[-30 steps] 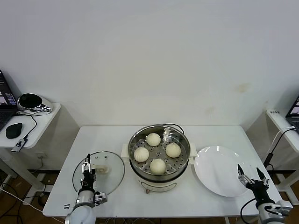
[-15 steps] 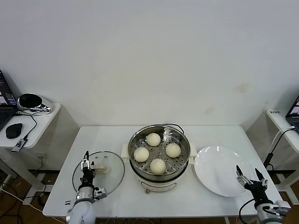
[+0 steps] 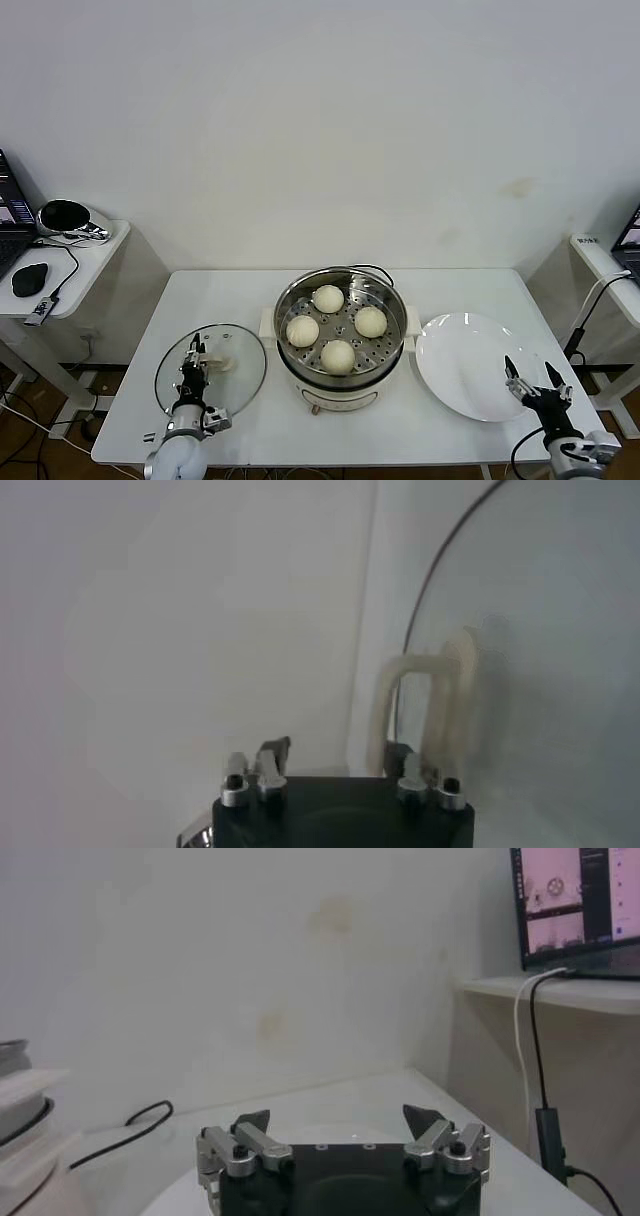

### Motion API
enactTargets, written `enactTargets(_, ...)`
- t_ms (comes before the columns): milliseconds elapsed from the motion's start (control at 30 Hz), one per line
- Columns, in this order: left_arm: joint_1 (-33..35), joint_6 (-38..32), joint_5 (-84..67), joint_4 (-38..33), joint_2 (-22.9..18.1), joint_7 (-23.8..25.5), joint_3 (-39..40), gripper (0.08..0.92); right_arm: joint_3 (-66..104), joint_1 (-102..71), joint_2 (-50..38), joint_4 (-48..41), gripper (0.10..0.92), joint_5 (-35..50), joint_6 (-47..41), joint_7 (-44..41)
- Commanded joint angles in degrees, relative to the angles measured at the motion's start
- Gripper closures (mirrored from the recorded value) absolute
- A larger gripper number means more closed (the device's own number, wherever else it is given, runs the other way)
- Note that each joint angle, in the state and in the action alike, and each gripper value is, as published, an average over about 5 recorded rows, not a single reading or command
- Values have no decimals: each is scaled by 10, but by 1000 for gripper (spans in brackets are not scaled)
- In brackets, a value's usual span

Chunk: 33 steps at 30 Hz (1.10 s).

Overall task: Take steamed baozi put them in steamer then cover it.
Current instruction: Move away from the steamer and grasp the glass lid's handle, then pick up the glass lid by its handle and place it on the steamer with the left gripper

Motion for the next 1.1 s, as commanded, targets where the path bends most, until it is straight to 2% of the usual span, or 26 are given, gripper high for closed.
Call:
enactTargets(33, -1, -6, -3, 4, 1, -3, 2, 614, 0, 1, 2, 0, 203, -2, 0, 0)
enactTargets(200, 5, -6, -2, -9, 2, 1, 2, 753, -1, 2, 2, 2, 203, -3, 0, 0)
enactTargets(333, 22, 3, -2, -54, 3, 17, -8, 841, -1, 4, 2, 6, 203, -3, -4, 2)
enactTargets(533, 57, 40, -20, -157, 8, 55, -33, 850, -2, 6, 1, 24, 203, -1, -17, 7)
enactTargets(733, 57, 121, -9, -249, 25, 108, -60, 850, 2, 6, 6, 51, 203, -7, -38, 16)
enactTargets(967, 25, 191, -29, -291, 57, 142, -63, 850, 2, 7, 19, 65, 203, -28, -71, 43)
enactTargets(1100, 10, 258, 46, -332, 67, 199, -34, 850, 2, 10, 27, 67, 203, -41, -80, 49)
